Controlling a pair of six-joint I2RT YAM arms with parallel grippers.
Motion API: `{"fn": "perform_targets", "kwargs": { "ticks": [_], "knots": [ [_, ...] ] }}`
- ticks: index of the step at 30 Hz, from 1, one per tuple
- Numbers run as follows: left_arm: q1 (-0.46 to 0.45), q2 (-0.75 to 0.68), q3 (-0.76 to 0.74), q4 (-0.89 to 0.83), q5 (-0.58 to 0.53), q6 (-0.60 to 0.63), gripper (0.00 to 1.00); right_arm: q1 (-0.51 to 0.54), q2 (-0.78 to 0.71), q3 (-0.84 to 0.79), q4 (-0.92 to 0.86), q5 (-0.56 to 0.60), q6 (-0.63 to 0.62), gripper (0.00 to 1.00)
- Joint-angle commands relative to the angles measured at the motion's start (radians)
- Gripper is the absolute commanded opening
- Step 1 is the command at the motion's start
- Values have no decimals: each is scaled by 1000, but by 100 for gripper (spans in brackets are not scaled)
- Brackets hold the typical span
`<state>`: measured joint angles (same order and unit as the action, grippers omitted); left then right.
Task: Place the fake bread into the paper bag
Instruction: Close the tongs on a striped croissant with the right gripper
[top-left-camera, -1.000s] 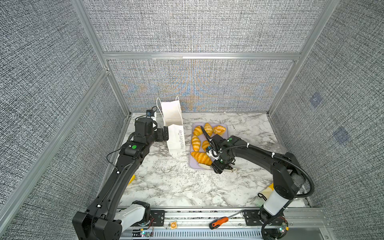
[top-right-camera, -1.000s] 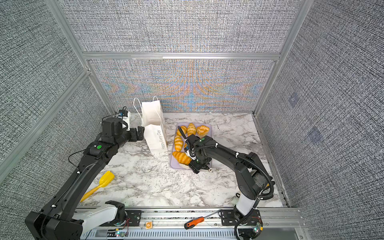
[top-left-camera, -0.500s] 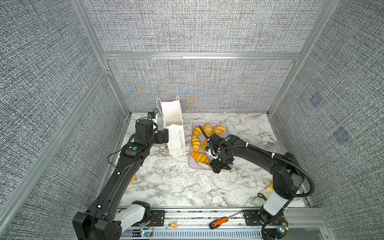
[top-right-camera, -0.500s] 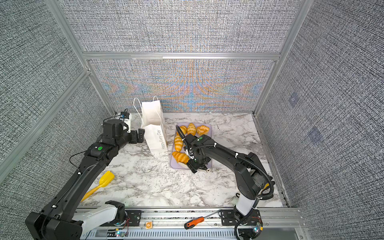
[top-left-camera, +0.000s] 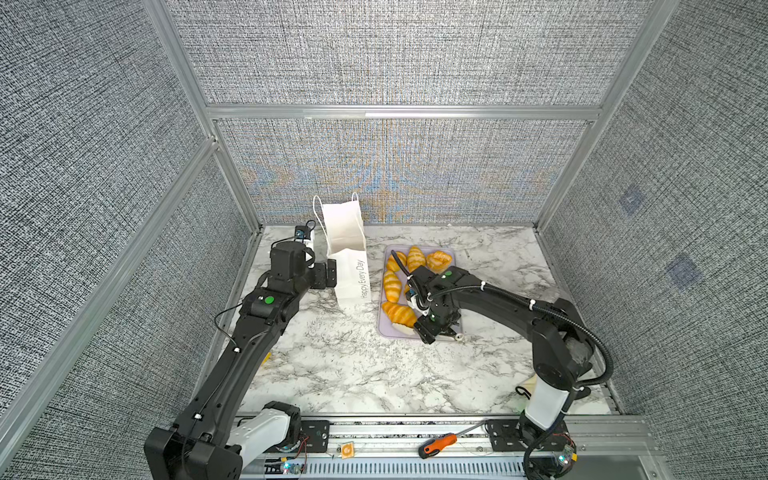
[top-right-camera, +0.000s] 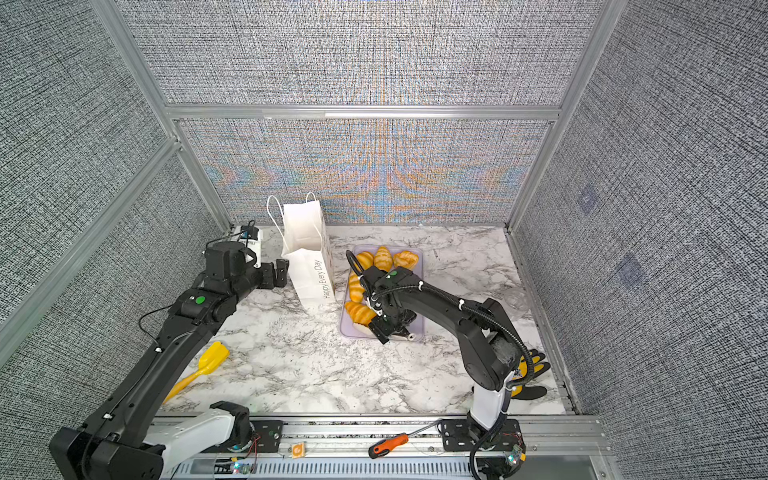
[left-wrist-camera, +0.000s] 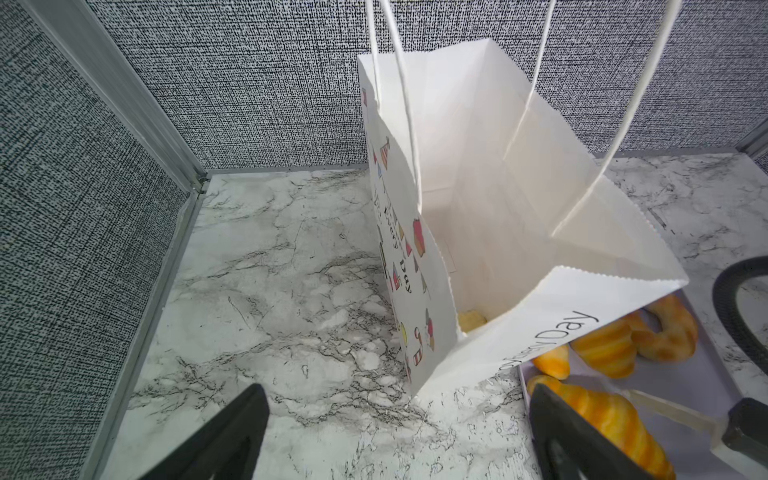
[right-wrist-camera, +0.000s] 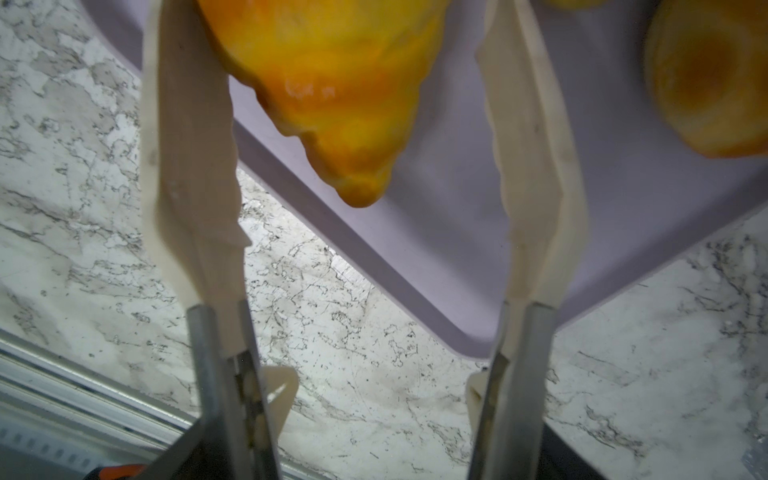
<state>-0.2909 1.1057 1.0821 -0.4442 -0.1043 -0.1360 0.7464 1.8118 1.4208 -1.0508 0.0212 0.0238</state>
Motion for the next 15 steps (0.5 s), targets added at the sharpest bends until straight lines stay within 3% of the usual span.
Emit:
{"fn": "perform_targets", "kwargs": {
  "ticks": [1, 15],
  "knots": [
    [2, -5, 1, 12, -10, -1, 99, 4, 12, 20, -12, 16, 2, 80],
    [2, -7, 2, 5, -20, -11, 99, 28, 77, 72, -52, 46, 10, 79]
  ]
}}
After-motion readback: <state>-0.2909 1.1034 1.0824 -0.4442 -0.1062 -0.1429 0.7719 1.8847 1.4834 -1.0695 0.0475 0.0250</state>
